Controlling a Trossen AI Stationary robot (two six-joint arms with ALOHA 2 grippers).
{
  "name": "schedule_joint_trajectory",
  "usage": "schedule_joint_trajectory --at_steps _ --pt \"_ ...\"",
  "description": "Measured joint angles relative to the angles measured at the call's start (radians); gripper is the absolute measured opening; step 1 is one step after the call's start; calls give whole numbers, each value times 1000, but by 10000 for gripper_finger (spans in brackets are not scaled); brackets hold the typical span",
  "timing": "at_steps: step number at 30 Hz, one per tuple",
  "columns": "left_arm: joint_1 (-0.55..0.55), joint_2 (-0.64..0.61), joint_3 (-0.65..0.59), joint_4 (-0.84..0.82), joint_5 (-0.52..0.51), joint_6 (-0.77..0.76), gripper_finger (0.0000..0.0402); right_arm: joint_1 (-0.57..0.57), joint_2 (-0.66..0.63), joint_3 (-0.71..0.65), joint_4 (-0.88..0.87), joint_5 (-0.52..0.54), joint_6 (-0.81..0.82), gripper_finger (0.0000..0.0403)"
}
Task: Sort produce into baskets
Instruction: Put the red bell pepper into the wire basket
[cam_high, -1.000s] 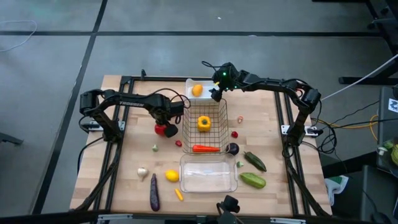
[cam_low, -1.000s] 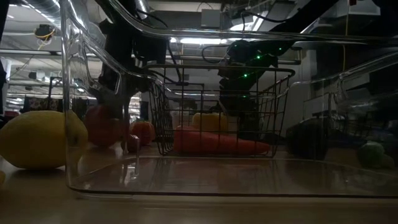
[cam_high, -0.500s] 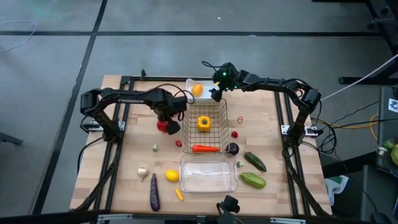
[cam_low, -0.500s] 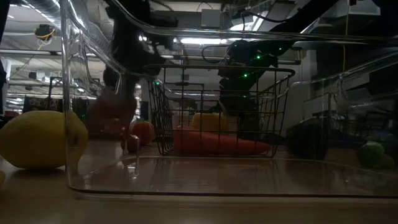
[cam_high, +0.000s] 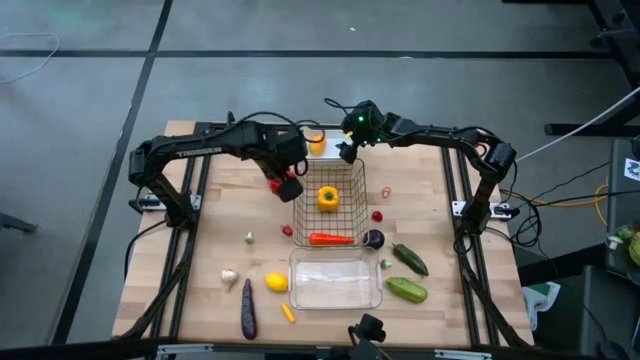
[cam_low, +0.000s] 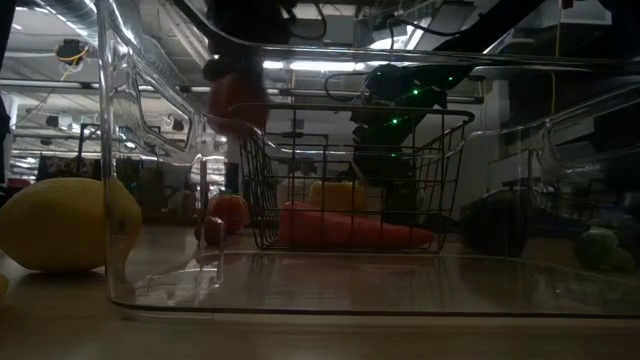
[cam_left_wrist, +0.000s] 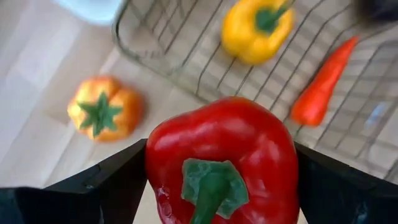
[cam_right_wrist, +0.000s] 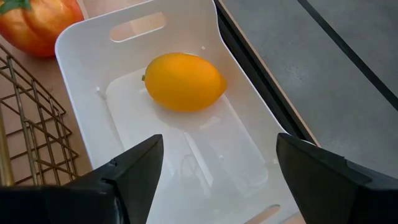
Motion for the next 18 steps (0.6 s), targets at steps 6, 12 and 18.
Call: schedule_joint_trajectory --at_steps 6,12,18 --pt "-46 3 5 177 0 -18 340 0 0 0 0 0 0 310" --pt "-113 32 6 323 -29 -11 340 0 -1 0 5 0 0 310" --pt "-165 100 6 348 -56 6 340 0 -52 0 -9 0 0 310"
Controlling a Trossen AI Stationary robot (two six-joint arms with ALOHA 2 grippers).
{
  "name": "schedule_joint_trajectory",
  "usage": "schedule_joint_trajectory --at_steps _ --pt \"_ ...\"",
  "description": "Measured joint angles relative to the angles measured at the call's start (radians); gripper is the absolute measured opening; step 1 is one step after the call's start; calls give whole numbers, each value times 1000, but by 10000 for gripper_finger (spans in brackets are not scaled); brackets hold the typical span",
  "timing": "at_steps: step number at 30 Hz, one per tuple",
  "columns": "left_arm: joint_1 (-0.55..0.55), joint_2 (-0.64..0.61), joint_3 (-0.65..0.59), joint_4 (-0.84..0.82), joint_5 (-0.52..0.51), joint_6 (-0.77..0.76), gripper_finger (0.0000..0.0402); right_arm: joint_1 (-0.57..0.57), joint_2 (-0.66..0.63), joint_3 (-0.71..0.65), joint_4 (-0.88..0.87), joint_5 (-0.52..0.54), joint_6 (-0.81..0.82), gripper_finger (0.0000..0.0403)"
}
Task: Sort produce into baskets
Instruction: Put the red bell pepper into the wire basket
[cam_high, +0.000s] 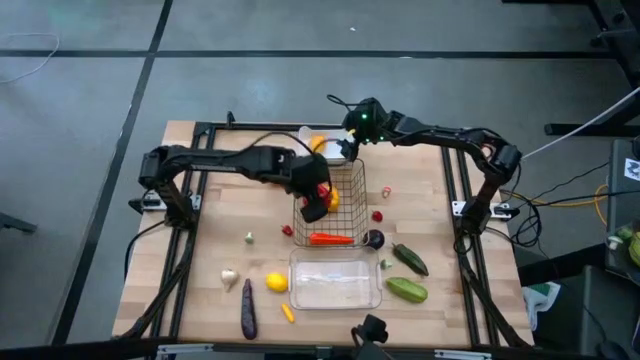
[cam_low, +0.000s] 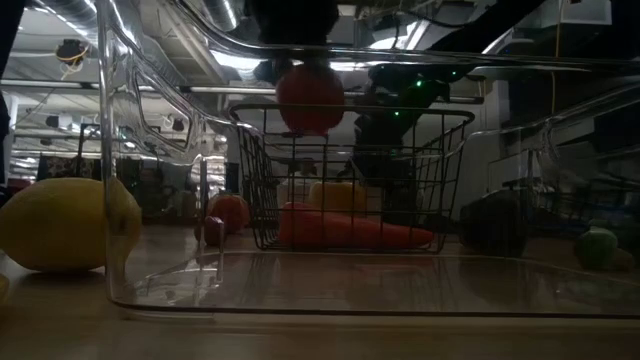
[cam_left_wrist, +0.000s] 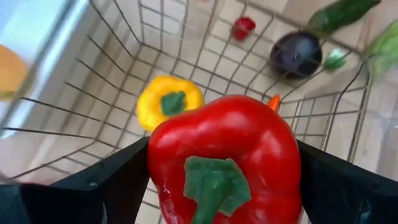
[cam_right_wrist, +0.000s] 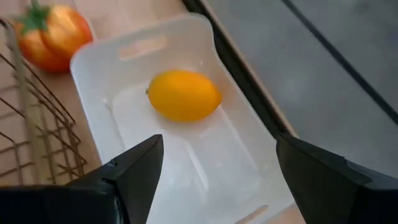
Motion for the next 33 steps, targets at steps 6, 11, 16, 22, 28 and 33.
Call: schedule_joint_trajectory --at_steps 6,11,16,22,28,33 --pt "-28 78 0 4 -1 0 340 0 -100 0 1 0 0 310" --pt "-37 134 0 8 -1 1 340 0 -199 0 -35 0 0 310" --pt "-37 176 0 35 -1 4 340 0 -300 0 -98 1 0 310" --pt "-41 222 0 60 -1 28 340 0 -398 0 -166 2 0 310" --pt "-44 269 0 58 -1 30 342 0 -482 0 -237 1 0 310" --pt "-43 286 0 54 -1 29 361 0 -523 0 -279 0 0 310"
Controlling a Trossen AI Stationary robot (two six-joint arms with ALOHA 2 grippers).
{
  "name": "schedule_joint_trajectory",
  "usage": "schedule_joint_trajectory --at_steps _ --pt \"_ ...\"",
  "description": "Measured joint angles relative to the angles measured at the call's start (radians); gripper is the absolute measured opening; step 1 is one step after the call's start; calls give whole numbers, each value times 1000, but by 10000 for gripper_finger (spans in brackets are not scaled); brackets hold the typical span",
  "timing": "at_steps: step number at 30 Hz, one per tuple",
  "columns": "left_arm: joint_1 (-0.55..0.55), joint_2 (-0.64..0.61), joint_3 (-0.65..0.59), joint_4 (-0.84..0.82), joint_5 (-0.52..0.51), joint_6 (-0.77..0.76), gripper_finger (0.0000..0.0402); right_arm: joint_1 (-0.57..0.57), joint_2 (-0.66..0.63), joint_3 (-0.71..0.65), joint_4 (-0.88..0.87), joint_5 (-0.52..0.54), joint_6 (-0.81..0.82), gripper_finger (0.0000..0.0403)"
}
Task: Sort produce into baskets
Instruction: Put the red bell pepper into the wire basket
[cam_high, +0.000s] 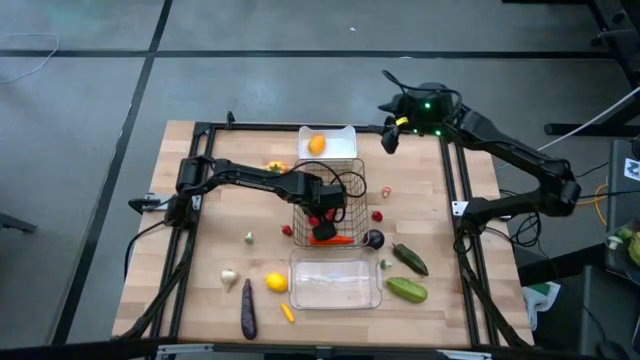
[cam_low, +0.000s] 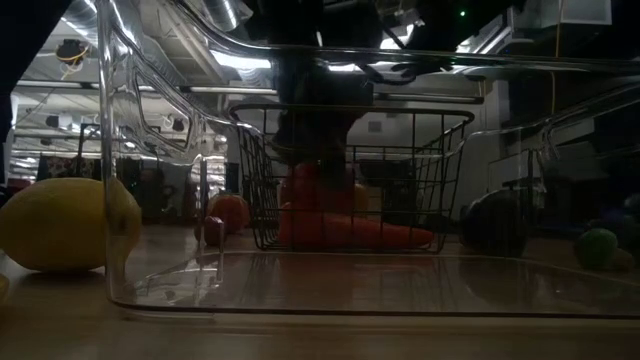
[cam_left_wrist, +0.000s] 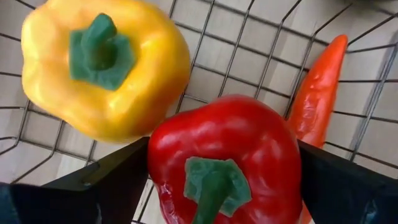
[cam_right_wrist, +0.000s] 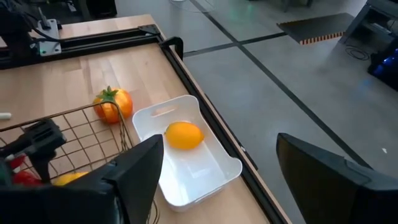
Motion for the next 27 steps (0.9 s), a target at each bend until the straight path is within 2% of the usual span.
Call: schedule_joint_trajectory --at_steps 18,20,25,27 --pt "0 -4 0 3 1 -2 367 0 -2 0 -13 -3 1 310" --pt "0 -4 0 3 0 -2 367 0 -4 0 -32 -70 3 310" --pt "0 -4 0 4 1 -2 367 1 -26 -2 -138 -391 1 310" --pt "0 -4 0 4 1 -2 367 11 -43 -27 -145 -490 0 310"
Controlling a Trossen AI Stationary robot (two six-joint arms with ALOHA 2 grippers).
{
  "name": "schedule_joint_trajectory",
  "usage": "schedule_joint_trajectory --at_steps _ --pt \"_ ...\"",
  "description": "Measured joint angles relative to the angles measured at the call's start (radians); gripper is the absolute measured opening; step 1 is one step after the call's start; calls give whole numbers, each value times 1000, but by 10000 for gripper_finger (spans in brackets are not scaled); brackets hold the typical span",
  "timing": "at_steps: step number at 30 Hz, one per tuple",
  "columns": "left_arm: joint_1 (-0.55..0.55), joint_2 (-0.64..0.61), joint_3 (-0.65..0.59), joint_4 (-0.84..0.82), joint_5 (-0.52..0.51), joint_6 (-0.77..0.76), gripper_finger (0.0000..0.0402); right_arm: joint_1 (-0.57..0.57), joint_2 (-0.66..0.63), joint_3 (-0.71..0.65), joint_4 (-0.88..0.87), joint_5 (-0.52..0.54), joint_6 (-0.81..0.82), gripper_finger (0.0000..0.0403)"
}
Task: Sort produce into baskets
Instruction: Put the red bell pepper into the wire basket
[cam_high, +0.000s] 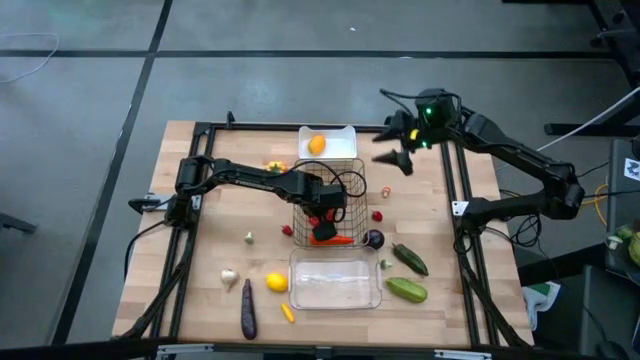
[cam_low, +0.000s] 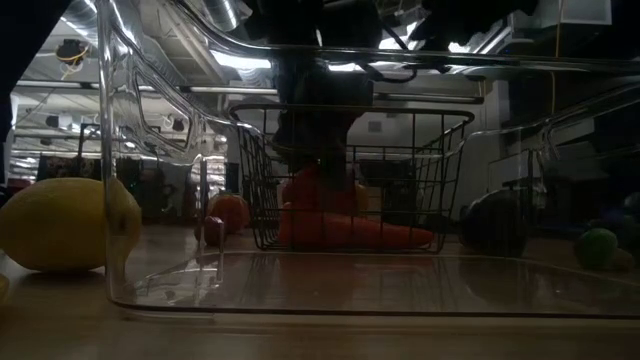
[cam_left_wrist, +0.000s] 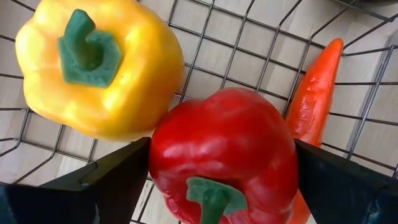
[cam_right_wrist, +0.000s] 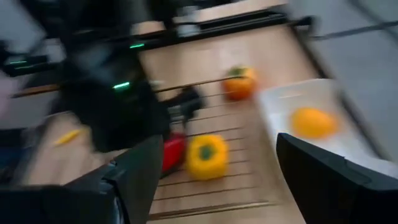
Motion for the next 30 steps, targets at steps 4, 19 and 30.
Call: schedule_joint_trajectory --at_steps 4,19,30 --pt "0 0 0 0 0 0 367 60 -48 -94 39 -15 10 310" --pt "0 0 0 0 0 -53 367 349 -219 -481 405 202 245 310" --pt "0 0 0 0 0 -53 367 440 -328 -756 623 415 337 310"
